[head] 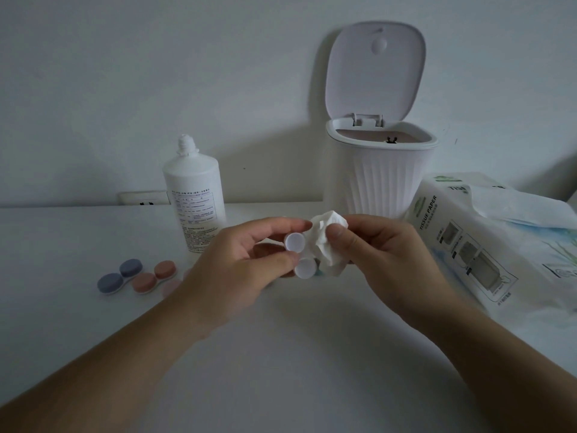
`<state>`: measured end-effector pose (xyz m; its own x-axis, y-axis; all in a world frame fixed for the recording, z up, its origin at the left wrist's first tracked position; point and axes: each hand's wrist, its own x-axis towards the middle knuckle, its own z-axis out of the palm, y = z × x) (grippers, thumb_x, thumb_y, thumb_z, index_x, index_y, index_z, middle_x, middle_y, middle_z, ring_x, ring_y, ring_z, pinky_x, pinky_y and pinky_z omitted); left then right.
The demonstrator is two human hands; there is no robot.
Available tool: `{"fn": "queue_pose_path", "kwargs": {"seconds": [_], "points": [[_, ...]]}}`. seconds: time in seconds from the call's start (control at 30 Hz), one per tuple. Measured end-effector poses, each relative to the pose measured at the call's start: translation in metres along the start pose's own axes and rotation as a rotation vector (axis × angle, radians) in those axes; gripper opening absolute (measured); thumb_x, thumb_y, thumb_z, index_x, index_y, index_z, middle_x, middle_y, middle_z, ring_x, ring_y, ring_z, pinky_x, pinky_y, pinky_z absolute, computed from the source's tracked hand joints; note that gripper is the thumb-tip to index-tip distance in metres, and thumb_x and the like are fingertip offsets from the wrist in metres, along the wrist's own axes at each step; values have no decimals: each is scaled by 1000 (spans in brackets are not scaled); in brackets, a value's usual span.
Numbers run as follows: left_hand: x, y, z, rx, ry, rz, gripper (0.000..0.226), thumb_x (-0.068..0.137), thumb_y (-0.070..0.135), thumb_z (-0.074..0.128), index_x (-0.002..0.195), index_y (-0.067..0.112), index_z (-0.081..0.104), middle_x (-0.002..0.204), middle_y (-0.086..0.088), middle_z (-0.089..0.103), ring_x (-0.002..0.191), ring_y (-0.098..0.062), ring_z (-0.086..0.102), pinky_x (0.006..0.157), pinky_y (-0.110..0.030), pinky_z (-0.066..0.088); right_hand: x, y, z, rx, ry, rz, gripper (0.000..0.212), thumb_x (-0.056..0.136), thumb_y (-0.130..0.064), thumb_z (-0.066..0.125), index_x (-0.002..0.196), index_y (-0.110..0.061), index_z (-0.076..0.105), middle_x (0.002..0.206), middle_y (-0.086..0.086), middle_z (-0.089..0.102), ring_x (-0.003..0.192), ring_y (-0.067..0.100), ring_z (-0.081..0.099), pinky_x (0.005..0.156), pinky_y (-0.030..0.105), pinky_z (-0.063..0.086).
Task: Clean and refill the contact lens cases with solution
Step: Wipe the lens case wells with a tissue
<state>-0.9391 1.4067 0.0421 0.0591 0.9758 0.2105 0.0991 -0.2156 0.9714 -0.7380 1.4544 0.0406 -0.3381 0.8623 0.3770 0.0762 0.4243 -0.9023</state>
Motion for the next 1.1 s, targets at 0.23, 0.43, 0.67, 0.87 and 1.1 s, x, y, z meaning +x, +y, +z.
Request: {"fn": "queue_pose_path", "kwargs": {"seconds": [0.23, 0.43, 0.67, 0.87, 1.1], "points": [[-1, 1, 2, -22, -16, -11, 43, 78, 11, 64, 109, 38, 78, 99, -4, 75, 84, -22, 74, 65, -30, 59, -1, -1, 2, -26, -48, 2, 19, 93, -30, 62, 96, -23, 79, 80, -6, 78, 71, 2, 68, 65, 15, 52], [-1, -1, 0, 32, -30, 16, 38, 77, 19, 76, 114, 24, 65, 93, -5, 78, 77, -17, 71, 70, -24, 56, -1, -4, 3, -66, -81, 24, 24, 95, -31, 61, 98, -17, 79, 84, 4, 78, 74, 9, 68, 66, 21, 53], [1, -1, 0, 33, 76, 60, 28, 73, 17, 84, 96, 19, 67, 87, -6, 78, 75, -21, 75, 73, -50, 53, -3, -5, 2, -128, -183, 90, 22, 94, -31, 65, 93, -13, 78, 83, 15, 72, 69, 13, 61, 63, 26, 49], [0, -2, -2, 127, 51, 111, 33, 68, 34, 88, 97, 30, 73, 84, -7, 76, 73, -18, 71, 69, -33, 56, -1, -2, -1, -64, -132, 145, 17, 94, -27, 67, 92, -13, 77, 78, 9, 77, 69, 21, 74, 67, 31, 59], [2, -10, -3, 321, 151, 214, 32, 70, 42, 79, 101, 43, 73, 88, 10, 76, 81, -8, 71, 76, -19, 55, 0, -4, -1, 94, -97, 174, 27, 97, -28, 60, 93, -8, 78, 82, 16, 76, 70, 29, 74, 68, 33, 62]]}}
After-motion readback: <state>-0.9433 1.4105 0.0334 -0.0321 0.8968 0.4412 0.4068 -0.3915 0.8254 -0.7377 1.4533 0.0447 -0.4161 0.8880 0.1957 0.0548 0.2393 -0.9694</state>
